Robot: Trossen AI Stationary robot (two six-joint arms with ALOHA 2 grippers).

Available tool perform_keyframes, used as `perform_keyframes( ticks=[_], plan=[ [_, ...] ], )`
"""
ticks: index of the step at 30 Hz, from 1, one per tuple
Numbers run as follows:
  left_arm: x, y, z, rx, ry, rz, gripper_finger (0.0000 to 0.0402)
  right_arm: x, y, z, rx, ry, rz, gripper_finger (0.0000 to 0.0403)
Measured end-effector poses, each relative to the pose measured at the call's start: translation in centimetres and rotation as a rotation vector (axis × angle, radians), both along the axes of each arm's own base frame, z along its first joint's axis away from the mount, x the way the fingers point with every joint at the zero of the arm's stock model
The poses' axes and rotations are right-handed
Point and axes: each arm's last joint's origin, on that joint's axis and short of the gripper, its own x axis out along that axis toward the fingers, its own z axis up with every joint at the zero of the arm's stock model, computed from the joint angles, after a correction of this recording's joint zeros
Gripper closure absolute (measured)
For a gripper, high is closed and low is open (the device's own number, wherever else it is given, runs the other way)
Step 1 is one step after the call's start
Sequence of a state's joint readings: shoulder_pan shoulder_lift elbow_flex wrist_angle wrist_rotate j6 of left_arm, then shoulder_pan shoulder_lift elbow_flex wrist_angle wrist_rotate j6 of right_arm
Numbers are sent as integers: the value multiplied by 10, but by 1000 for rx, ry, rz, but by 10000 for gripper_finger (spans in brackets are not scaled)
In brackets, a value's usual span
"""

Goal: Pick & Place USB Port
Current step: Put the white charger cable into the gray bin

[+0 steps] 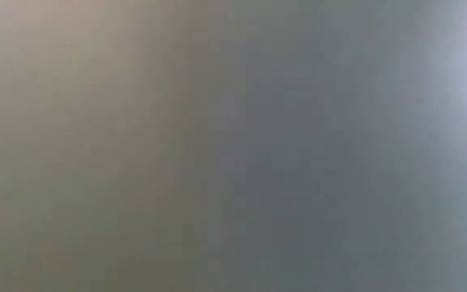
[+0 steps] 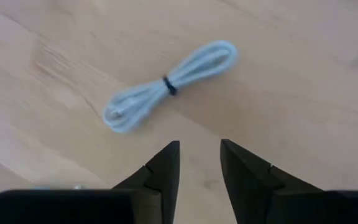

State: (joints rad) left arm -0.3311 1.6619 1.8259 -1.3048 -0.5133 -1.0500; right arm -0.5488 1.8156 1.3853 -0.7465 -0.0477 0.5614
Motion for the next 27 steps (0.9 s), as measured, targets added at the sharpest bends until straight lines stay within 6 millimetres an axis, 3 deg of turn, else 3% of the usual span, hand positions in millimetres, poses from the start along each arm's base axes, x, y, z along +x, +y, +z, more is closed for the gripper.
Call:
perform_keyframes(
  ticks=[11, 20, 27],
  plan=[
    [-7, -20, -8, 30, -1, -22, 309, 31, 9, -43, 122, -49, -58, 298],
    [-9, -31, -31, -31, 61, -15, 309, 44, 10, -48, 95, -128, -79, 298],
    [-10, -34, -33, -39, 55, -10, 309, 44, 6, -47, 35, -122, -94, 298]
  ],
)
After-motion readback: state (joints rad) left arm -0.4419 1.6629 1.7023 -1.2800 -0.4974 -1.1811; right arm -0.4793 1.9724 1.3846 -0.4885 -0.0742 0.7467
